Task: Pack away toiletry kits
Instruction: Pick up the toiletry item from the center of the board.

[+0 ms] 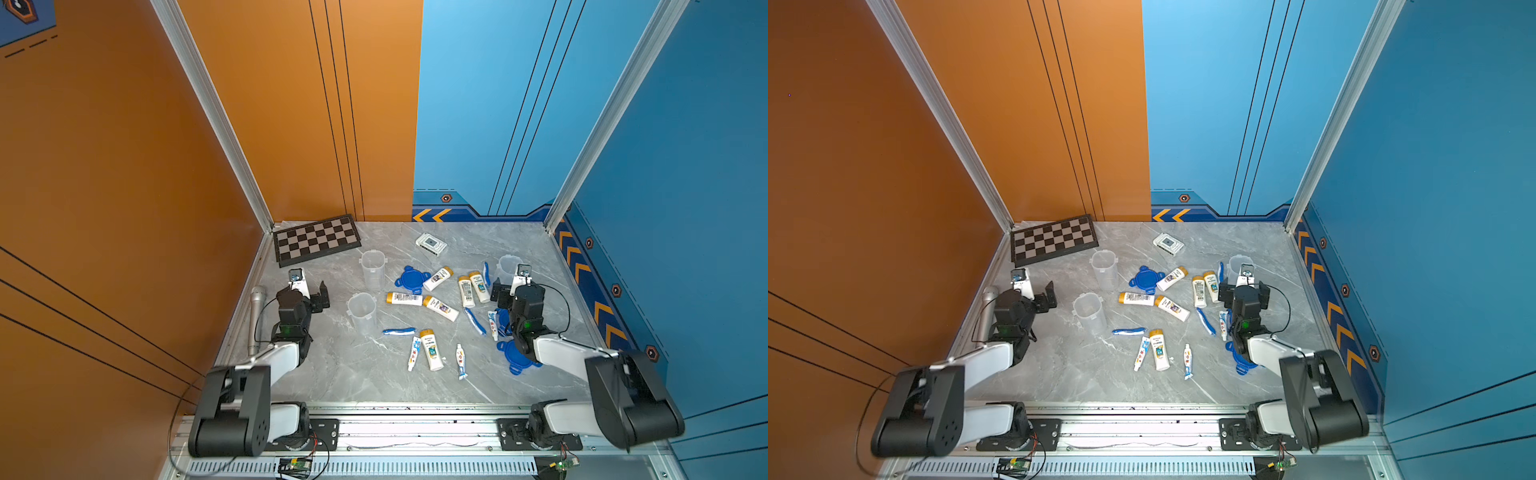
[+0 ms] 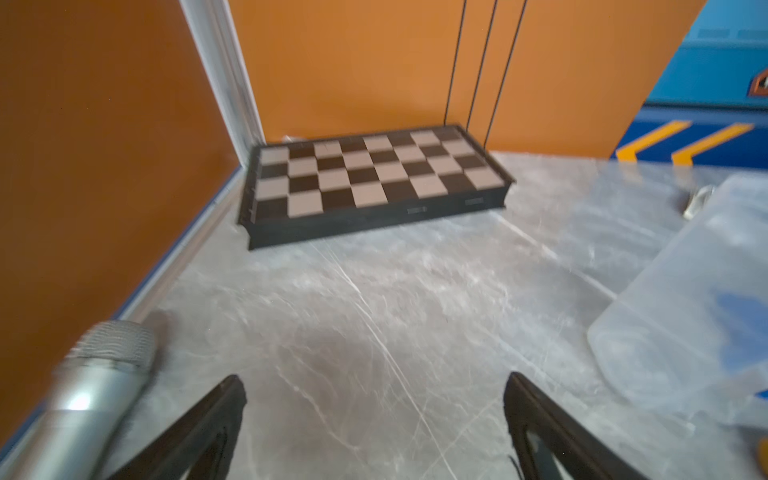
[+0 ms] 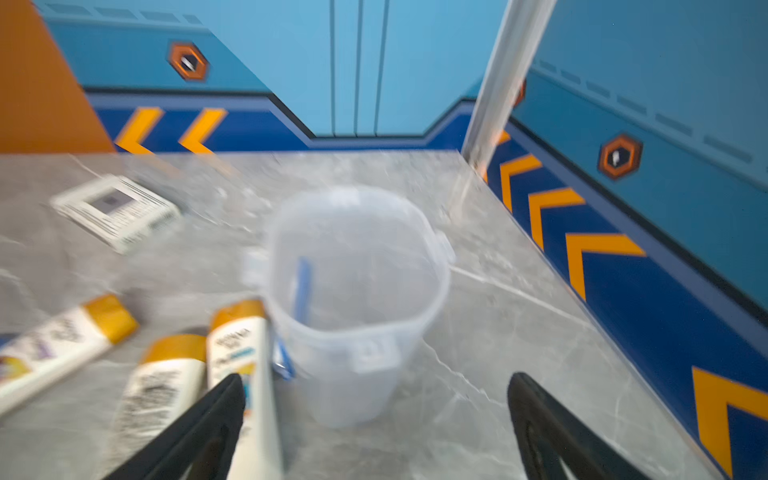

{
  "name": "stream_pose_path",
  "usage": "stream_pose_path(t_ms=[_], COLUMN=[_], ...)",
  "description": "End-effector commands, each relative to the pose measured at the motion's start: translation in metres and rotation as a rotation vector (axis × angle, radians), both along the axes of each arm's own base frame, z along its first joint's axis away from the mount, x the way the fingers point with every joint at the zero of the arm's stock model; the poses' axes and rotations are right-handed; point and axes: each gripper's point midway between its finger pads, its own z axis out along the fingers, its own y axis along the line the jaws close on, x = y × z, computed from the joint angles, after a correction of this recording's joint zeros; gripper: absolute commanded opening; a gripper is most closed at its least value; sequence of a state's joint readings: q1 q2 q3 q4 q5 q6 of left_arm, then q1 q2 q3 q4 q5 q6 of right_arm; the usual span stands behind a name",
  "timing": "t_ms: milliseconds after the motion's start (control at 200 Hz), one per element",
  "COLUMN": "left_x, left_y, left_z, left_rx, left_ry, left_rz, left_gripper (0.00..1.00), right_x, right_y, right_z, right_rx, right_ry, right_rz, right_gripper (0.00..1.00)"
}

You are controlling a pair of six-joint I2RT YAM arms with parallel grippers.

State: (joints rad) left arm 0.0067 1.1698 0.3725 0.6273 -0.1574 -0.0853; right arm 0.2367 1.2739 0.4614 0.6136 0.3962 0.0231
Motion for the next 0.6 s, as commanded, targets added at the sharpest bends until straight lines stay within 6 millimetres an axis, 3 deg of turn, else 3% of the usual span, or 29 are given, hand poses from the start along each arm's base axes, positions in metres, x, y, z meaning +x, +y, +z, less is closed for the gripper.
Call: stream_pose_path(t_ms=[0, 105, 210, 340, 476, 596], left_x=[-0.027, -0.052, -0.067, -0.077, -0.096, -0.125], left_y=[0.009, -0.011, -0.049, -0.104, -0.163, -0.193], left_z=[0.024, 0.065, 0.091, 0.093, 0.086, 0.078], left_rx=[-0.067, -0.080, -0.177, -0.288, -0.331, -0.277], left_ry=[0.082, 0.161, 0.269, 0.477, 0.682, 0.869], left_rz=[0.144, 0.150, 0.056, -0.077, -0.216, -0.252], left_gripper=[0.99, 0.99, 0.99, 0.99, 0.99, 0.99], right_x=[-0.022, -0.049, -0.080, -0.116, -0.145, -0.165], right_y=[0.008, 0.017, 0.047, 0.100, 0.145, 0.174], right_z=[0.034, 0.056, 0.037, -0.005, -0.031, -0.052], right_rx=[-0.052, 0.062, 0.114, 0.135, 0.092, 0.017], right_ry=[0.086, 0.233, 0.505, 0.775, 0.944, 1.043], right_rz=[-0.061, -0.144, -0.074, 0.091, 0.232, 0.325], right_gripper=[1.00, 1.00, 1.00, 1.00, 1.00, 1.00])
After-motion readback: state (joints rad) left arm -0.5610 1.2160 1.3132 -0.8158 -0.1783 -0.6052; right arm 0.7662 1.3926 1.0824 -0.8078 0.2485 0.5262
